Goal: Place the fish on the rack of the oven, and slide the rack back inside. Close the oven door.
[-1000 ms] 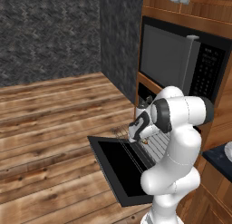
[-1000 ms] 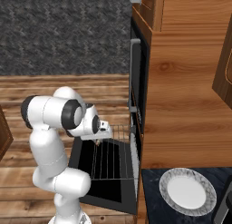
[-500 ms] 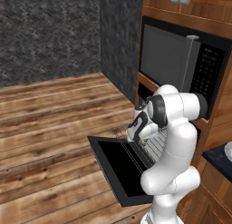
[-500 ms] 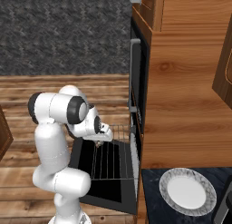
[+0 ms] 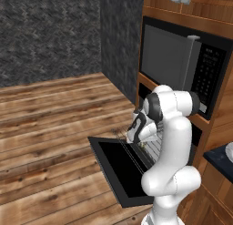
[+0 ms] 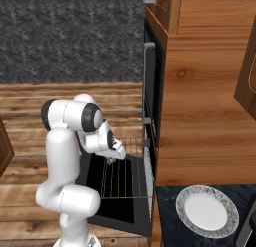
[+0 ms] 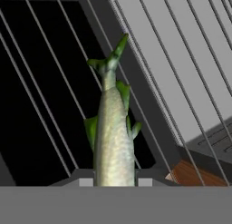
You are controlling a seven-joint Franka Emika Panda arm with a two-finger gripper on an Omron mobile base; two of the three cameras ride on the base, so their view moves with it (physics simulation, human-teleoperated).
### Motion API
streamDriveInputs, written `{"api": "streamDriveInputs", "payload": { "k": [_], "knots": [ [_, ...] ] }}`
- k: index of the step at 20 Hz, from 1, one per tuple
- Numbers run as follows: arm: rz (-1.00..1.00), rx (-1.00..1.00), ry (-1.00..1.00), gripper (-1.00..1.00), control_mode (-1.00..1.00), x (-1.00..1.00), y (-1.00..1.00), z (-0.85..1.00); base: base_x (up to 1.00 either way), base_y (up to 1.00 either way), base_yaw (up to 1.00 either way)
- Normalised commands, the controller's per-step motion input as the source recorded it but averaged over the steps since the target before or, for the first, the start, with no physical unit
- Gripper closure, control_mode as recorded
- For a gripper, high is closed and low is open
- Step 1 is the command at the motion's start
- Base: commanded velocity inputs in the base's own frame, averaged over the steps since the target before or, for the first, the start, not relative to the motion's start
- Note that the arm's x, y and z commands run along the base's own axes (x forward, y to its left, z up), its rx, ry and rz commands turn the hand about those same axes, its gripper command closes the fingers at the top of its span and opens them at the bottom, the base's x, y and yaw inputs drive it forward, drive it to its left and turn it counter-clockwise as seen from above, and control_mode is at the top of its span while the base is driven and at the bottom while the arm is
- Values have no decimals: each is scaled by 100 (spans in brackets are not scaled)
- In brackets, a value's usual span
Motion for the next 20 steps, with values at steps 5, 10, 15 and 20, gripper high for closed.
{"api": "streamDriveInputs", "payload": {
  "k": [5, 10, 15, 20],
  "knots": [
    [-7, 0, 0, 100, -100, 12, 0, -32, 0, 0, 0],
    [-4, 0, 0, 100, -100, 11, 0, -41, 0, 0, 0],
    [-2, 0, 0, 100, -100, 7, 0, -40, 0, 0, 0],
    [0, 0, 0, 100, -100, 13, -7, -35, 0, 0, 0]
  ]
}}
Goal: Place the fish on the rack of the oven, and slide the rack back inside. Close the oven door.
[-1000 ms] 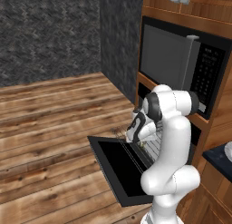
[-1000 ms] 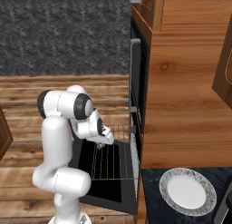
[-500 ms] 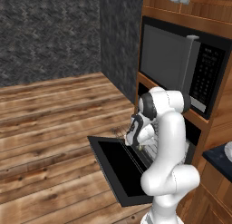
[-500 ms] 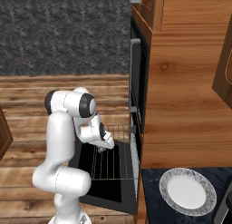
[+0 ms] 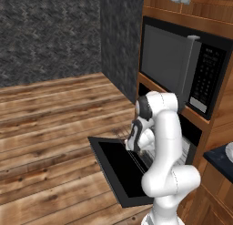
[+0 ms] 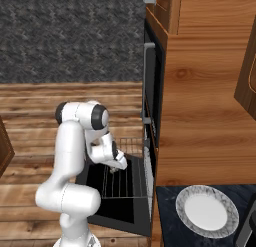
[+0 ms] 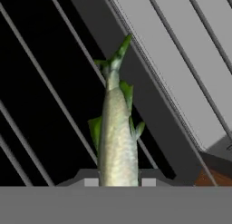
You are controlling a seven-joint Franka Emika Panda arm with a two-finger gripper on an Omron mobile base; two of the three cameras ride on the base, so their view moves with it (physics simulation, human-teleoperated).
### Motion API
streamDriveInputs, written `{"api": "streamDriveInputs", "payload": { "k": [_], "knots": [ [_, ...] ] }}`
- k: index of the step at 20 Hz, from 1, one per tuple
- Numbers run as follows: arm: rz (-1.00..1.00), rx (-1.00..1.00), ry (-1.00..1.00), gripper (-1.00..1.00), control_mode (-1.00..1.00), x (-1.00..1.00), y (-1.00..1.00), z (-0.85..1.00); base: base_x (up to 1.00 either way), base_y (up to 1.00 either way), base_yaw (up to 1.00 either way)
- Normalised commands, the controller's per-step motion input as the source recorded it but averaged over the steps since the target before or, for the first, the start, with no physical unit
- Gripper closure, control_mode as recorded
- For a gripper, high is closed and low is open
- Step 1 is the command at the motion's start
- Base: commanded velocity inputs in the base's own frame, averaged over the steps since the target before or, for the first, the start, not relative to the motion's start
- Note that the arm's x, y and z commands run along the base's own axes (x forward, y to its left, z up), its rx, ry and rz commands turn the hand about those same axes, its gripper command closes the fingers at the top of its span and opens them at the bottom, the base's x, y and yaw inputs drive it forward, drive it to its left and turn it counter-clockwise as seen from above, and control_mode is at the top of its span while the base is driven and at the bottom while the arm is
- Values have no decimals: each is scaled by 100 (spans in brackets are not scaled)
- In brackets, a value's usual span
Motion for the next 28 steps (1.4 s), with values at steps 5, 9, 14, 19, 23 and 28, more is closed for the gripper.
{"api": "streamDriveInputs", "payload": {
  "k": [5, 9, 14, 19, 23, 28],
  "knots": [
    [0, 0, 0, -100, -100, 15, -2, -42, 0, 0, 0],
    [0, 0, -2, -100, -100, 1, 0, -15, 0, 0, 0],
    [0, 0, -5, -100, -100, -5, 0, 10, 0, 0, 0],
    [0, 0, 0, -100, -100, -23, 5, 42, 0, 0, 0],
    [0, -5, -3, -100, -100, -36, 43, 66, 0, 0, 0],
    [0, -4, -7, -100, -100, -22, 71, 57, 0, 0, 0]
  ]
}}
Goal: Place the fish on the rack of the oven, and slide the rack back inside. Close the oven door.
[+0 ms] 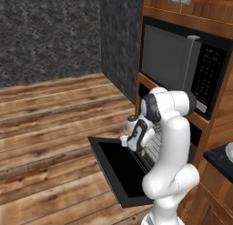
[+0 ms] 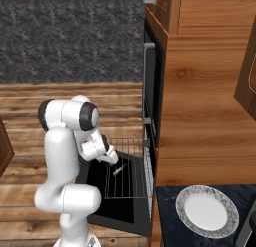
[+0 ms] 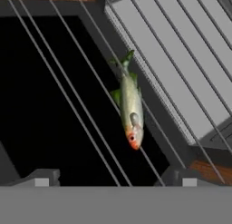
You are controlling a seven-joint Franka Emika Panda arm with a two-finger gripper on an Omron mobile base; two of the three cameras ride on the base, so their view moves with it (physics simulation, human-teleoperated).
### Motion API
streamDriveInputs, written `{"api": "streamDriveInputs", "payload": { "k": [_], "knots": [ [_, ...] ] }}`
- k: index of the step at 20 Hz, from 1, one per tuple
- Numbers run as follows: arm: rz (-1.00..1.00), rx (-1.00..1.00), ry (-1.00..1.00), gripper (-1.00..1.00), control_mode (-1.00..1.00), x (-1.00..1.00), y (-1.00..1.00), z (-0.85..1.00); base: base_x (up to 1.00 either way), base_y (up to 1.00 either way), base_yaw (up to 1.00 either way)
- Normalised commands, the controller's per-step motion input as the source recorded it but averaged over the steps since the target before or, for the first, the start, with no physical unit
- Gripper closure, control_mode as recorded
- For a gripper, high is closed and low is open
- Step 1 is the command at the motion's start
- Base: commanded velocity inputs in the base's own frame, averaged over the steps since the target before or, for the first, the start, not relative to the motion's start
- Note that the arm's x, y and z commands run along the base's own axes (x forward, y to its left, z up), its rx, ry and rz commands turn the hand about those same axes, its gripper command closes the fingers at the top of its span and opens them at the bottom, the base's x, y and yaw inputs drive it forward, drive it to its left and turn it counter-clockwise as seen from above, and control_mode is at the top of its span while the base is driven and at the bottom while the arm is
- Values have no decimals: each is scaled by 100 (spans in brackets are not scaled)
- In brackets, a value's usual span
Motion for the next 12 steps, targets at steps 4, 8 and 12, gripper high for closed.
{"api": "streamDriveInputs", "payload": {
  "k": [4, 8, 12],
  "knots": [
    [0, 0, -1, -100, -100, -4, 66, 27, 0, 0, 0],
    [0, 0, 0, -100, -100, 0, 51, 8, 0, 0, 0],
    [6, 0, 0, -100, -100, 0, 25, 0, 0, 0, 0]
  ]
}}
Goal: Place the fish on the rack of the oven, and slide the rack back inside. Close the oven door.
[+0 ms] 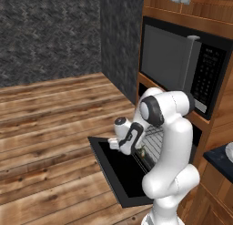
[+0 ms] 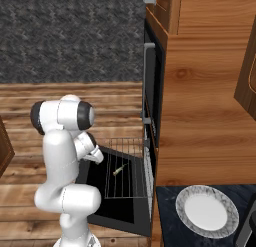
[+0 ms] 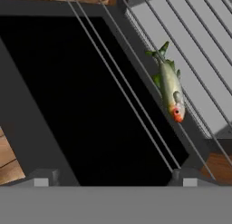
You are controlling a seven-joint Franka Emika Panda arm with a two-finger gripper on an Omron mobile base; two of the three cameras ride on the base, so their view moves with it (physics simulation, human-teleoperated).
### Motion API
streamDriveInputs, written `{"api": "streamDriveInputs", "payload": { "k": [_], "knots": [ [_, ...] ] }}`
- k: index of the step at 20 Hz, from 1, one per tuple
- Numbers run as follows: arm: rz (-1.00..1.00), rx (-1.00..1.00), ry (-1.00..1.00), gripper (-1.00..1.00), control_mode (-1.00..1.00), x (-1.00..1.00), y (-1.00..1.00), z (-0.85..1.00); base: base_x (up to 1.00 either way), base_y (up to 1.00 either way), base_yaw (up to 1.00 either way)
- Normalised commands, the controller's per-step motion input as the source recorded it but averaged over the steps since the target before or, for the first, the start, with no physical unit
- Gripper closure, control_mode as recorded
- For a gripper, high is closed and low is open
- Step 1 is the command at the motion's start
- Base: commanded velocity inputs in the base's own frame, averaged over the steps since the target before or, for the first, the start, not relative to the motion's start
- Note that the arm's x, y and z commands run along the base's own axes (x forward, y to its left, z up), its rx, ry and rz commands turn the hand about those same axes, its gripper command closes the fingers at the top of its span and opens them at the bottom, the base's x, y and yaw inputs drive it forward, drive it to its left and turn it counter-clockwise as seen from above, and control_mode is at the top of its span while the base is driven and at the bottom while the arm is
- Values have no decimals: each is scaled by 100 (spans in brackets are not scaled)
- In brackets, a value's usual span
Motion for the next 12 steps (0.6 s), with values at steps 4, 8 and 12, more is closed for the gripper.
{"api": "streamDriveInputs", "payload": {
  "k": [4, 8, 12],
  "knots": [
    [11, 3, 0, -100, -100, 1, 1, -28, 0, 0, 0],
    [12, 4, 0, -100, -100, 16, 0, -39, 0, 0, 0],
    [10, 0, 0, -100, -100, 26, 0, -41, 0, 0, 0]
  ]
}}
